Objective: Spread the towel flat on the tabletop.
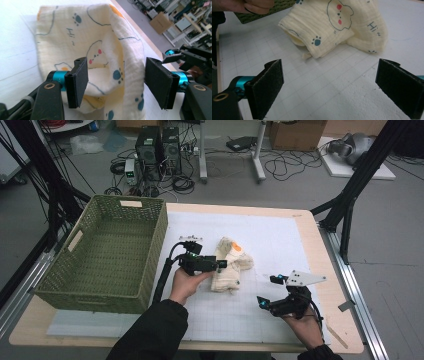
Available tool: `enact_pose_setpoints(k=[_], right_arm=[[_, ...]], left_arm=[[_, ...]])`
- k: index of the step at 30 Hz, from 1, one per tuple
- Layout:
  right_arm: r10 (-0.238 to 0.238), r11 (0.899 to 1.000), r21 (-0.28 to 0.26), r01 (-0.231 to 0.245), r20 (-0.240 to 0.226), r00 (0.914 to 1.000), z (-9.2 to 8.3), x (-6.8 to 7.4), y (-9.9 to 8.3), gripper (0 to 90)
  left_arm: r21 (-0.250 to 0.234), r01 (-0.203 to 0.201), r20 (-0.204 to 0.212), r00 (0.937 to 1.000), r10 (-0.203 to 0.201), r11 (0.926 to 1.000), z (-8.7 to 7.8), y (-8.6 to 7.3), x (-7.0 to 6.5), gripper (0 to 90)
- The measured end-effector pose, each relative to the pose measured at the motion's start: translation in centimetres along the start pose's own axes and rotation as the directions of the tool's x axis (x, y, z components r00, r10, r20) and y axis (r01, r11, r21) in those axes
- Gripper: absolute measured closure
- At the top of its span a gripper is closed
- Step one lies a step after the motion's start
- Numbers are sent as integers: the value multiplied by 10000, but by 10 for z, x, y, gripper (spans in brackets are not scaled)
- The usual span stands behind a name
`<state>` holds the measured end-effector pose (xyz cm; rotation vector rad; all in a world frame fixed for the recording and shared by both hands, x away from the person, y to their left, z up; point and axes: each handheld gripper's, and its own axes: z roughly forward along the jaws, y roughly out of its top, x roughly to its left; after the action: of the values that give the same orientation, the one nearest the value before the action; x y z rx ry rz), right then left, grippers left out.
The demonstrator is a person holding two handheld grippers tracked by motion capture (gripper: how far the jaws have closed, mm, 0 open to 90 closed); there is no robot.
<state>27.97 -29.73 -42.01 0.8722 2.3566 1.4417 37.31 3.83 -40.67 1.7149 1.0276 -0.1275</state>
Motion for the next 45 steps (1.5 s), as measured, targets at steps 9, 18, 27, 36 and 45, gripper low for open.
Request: enact_pose_setpoints(k=[9,18,27,36,45], right_arm=[[-132,9999,22,132,-56,9999,5,-4,9,172],[-287,9991,290,301,-465,9985,18,-15,21,415],[-732,9922,928,830,-1040,9919,52,-11,33,534],[-780,9799,1708,1027,-1455,9863,84,-10,31,775],[-808,9828,1511,1058,-1627,9834,72,-12,33,858]], left_arm=[[-36,16,98,10000,-16,10000,-11,-8,8,410],[-89,4,-13,10000,-4,10000,-12,-22,10,552],[-36,-142,320,9994,143,9999,-4,-29,10,782],[-12,-195,497,9986,196,9998,-5,-29,10,699],[-106,-149,432,9989,154,9998,-8,-27,12,621]])
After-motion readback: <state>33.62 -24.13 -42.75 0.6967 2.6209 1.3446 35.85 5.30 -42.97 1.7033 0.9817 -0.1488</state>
